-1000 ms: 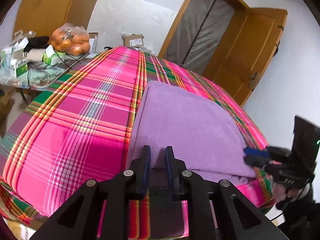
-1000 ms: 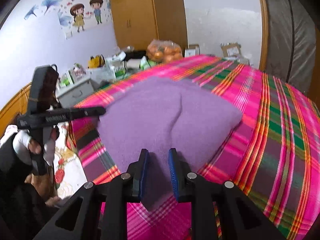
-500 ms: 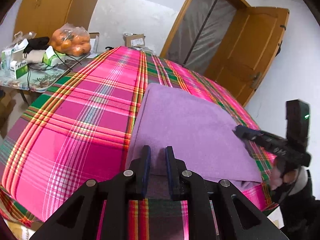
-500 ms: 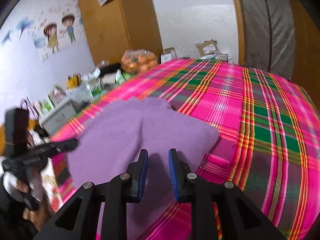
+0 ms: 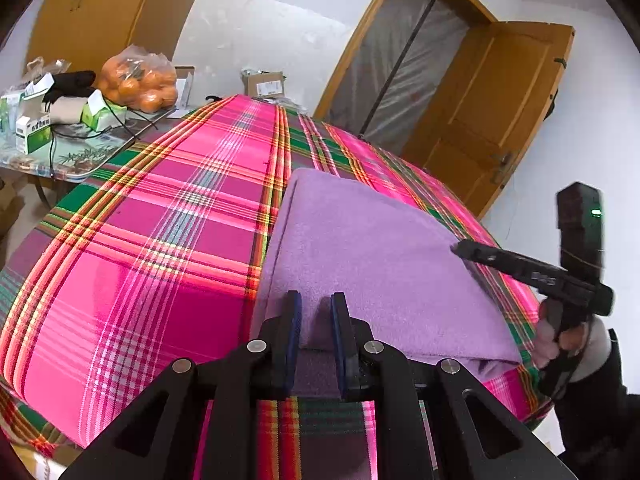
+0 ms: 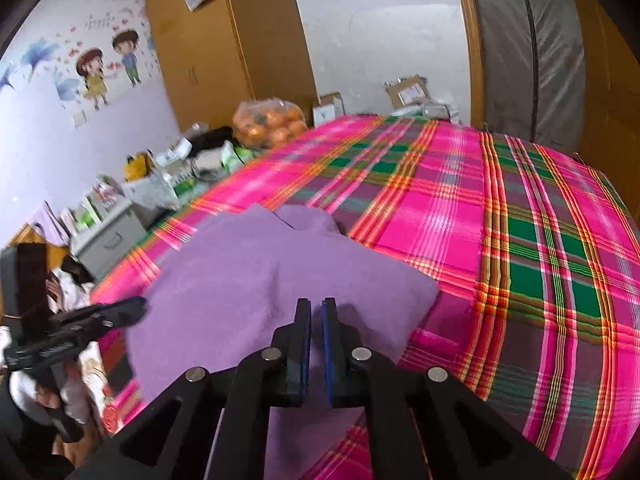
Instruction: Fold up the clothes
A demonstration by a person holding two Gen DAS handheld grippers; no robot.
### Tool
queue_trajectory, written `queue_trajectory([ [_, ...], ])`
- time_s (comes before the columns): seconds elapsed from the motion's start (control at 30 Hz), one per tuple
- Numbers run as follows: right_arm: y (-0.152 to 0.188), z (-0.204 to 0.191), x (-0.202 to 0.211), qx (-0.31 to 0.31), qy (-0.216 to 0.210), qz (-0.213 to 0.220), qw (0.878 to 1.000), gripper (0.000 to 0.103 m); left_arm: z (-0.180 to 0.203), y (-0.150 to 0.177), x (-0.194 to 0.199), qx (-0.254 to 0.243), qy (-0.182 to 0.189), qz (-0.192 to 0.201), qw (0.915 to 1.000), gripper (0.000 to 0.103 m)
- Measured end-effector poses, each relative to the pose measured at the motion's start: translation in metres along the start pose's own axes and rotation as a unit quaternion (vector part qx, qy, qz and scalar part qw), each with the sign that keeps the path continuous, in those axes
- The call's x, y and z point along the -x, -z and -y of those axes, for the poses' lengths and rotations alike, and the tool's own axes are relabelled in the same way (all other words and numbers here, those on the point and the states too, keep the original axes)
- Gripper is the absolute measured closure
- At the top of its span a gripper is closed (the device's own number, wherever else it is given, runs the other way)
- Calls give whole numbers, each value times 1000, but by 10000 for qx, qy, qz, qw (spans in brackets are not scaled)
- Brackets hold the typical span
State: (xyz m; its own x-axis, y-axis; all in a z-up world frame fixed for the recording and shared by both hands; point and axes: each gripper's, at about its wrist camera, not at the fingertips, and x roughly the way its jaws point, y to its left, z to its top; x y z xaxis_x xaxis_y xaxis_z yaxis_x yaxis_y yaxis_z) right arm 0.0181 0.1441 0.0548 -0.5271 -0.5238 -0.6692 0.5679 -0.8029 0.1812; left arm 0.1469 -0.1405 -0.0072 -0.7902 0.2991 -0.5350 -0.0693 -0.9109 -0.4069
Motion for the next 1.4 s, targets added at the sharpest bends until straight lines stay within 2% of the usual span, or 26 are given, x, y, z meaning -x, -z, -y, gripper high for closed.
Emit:
queue_trajectory([
  [0.13, 0, 23, 6, -498, 127, 63, 9987, 100, -2, 2, 5, 20, 59, -6, 10000, 88],
  [0.23, 2, 20, 19, -439, 15, 174, 9989, 95, 0, 0, 9, 12, 14, -68, 10000, 88],
  [0.37, 4, 9, 26, -312, -193, 231, 9991, 95, 8, -16, 8, -153, -9, -66, 9999, 88],
  [0.6, -1, 21, 15, -617, -102, 136, 9979, 94, 21, -62, -28, -534, -153, -247, 9981, 87],
  [0.87, -8, 38, 7, -825, -12, 116, 9965, 94, 6, -95, -75, -366, 101, -577, 9976, 87],
  [1.0, -10, 46, -9, -963, -4, -40, 9953, 91, -5, -94, -90, -68, 299, -701, 9971, 88],
  [1.2, -8, 47, -19, -904, -15, -96, 9959, 89, -10, -91, -92, 118, 487, -592, 9970, 88],
  [1.3, -7, 47, -13, -911, -18, -86, 9958, 88, -6, -90, -85, 76, 393, -550, 9977, 88],
  [1.4, -3, 39, 4, -801, -89, 7, 9967, 84, 0, -82, -64, 40, 292, -417, 9987, 87],
])
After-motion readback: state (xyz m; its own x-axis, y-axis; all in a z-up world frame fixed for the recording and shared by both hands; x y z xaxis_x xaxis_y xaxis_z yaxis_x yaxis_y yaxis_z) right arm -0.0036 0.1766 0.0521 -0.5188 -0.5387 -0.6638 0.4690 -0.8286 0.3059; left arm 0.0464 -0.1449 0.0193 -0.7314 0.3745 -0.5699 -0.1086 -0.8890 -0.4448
